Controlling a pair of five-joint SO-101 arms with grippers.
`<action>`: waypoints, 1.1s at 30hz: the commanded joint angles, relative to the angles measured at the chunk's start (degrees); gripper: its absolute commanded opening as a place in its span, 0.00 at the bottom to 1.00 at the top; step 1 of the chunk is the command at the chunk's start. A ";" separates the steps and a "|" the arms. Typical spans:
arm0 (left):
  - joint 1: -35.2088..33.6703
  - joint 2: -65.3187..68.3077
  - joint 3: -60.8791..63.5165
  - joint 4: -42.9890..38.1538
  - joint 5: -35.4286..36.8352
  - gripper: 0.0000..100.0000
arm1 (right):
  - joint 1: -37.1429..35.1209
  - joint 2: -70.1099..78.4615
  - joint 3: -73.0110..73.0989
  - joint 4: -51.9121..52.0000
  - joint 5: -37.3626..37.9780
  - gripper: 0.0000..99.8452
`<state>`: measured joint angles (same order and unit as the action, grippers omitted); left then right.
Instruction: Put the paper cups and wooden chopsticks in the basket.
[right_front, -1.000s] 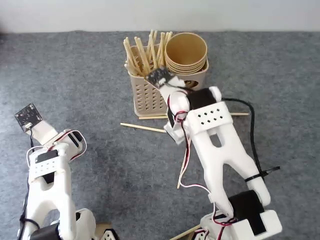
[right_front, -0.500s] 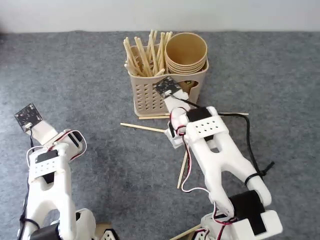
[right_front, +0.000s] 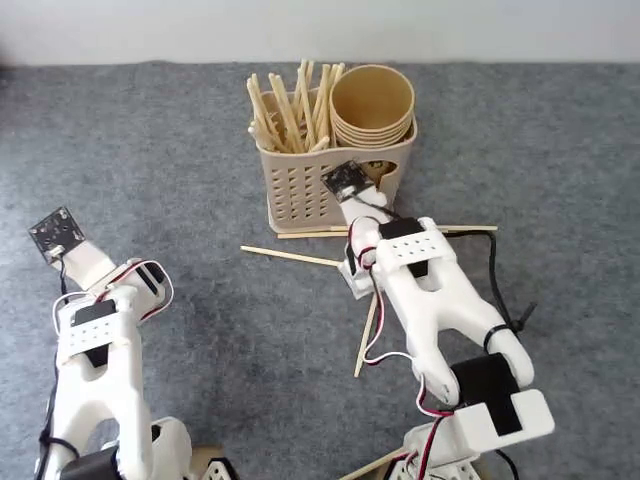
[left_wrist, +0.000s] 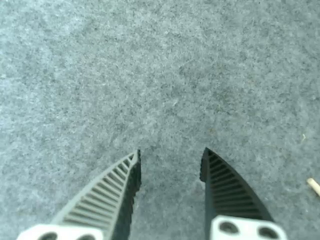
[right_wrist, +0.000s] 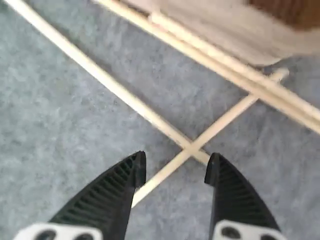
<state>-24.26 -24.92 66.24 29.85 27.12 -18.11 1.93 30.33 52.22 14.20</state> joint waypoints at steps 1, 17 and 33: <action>0.09 -1.58 -1.45 -1.05 -0.62 0.19 | -0.04 0.75 -0.79 -2.77 -0.09 0.21; 0.09 -1.58 -1.45 -1.05 -0.62 0.19 | 1.36 7.25 -2.99 0.31 0.26 0.08; 0.09 -1.58 -1.45 -1.05 -0.62 0.19 | -2.51 -0.22 -2.73 12.88 0.44 0.01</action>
<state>-24.26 -24.92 66.24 29.85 27.12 -18.73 6.77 28.66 61.10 14.29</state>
